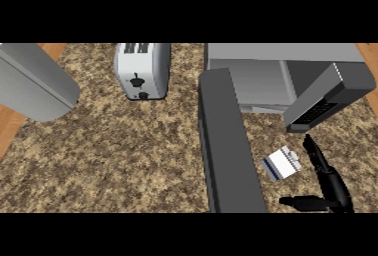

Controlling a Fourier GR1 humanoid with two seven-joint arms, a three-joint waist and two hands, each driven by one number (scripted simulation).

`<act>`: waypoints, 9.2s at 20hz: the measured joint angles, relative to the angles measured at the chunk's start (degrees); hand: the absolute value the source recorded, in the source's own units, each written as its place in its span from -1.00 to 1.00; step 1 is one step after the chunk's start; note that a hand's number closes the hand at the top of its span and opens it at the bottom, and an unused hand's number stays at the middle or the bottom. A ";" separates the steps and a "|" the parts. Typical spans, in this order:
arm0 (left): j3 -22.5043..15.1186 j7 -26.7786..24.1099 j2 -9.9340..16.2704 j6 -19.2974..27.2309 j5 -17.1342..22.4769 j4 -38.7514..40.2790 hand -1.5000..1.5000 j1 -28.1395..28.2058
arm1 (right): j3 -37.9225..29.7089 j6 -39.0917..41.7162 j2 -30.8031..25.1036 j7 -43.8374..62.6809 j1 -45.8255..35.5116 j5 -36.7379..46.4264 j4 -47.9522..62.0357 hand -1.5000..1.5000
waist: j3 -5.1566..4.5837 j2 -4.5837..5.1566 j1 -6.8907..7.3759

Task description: Pick up the milk, place it into the microwave and close the microwave

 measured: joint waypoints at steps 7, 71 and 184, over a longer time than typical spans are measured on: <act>1.34 -1.16 0.63 -2.17 1.08 0.00 -1.00 2.98 | -1.27 -1.77 -0.36 -8.27 -6.55 1.70 14.80 -1.00 | 0.06 0.09 0.31; 5.19 -0.47 3.90 -6.69 10.12 3.08 -1.00 -2.03 | -6.65 -11.74 -4.17 -0.85 -51.32 1.65 44.24 1.00 | 0.17 2.30 4.06; -18.45 -1.12 1.64 -9.23 -20.38 29.69 1.00 -27.05 | -9.52 5.99 4.79 -5.92 -36.31 -1.50 41.31 -1.00 | -0.20 -0.50 -2.80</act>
